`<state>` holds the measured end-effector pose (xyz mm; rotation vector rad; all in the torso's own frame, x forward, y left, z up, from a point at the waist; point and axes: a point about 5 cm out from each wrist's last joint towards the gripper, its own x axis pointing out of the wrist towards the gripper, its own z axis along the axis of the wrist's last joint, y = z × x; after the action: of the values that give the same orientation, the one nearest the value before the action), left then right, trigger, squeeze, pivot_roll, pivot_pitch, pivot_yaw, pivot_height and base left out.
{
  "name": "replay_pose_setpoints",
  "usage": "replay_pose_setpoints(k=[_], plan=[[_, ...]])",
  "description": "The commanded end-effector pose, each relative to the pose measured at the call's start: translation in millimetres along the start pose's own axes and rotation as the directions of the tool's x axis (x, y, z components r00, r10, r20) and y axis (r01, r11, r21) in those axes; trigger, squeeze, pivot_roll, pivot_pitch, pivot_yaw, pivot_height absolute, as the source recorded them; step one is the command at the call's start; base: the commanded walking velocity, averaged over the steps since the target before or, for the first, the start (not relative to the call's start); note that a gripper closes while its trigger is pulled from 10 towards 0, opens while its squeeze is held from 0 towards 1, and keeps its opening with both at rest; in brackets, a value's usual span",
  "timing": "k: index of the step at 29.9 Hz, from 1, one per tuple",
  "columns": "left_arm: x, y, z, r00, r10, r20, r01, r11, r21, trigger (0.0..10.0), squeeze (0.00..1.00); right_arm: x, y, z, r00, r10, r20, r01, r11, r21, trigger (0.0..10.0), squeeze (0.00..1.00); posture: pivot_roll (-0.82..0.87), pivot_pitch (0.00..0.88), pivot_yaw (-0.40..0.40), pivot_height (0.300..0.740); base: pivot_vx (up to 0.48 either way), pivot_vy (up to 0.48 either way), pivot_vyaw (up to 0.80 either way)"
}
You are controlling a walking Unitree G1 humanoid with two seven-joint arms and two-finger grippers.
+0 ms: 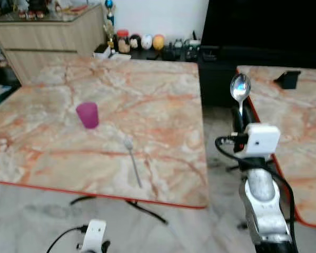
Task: Setting the table
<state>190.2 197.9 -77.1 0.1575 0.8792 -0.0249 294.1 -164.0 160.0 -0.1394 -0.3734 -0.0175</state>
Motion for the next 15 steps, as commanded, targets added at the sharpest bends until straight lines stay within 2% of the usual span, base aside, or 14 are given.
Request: replay_pose_setpoints(k=[1, 15], plan=[[0.5, 0.5, 1.8, 1.0, -0.002, 0.001, 0.002, 1.0, 0.02, 10.0, 0.0, 3.4, -0.6, 4.6, 1.0, 0.0, 0.021, 0.001, 1.0, -0.002, 10.0, 0.0, 0.02, 0.0, -0.018, 0.731, 0.0, -0.315, 0.0], [0.7, -0.6, 2.5, 1.0, -0.013, 0.0, 0.013, 0.999, 0.04, 10.0, 0.0, 5.6, 0.4, 5.0, 1.0, 0.002, 0.025, -0.002, 1.0, -0.005, 10.0, 0.0, 0.01, 0.0, -0.015, 0.731, 0.0, -0.322, 0.0]])
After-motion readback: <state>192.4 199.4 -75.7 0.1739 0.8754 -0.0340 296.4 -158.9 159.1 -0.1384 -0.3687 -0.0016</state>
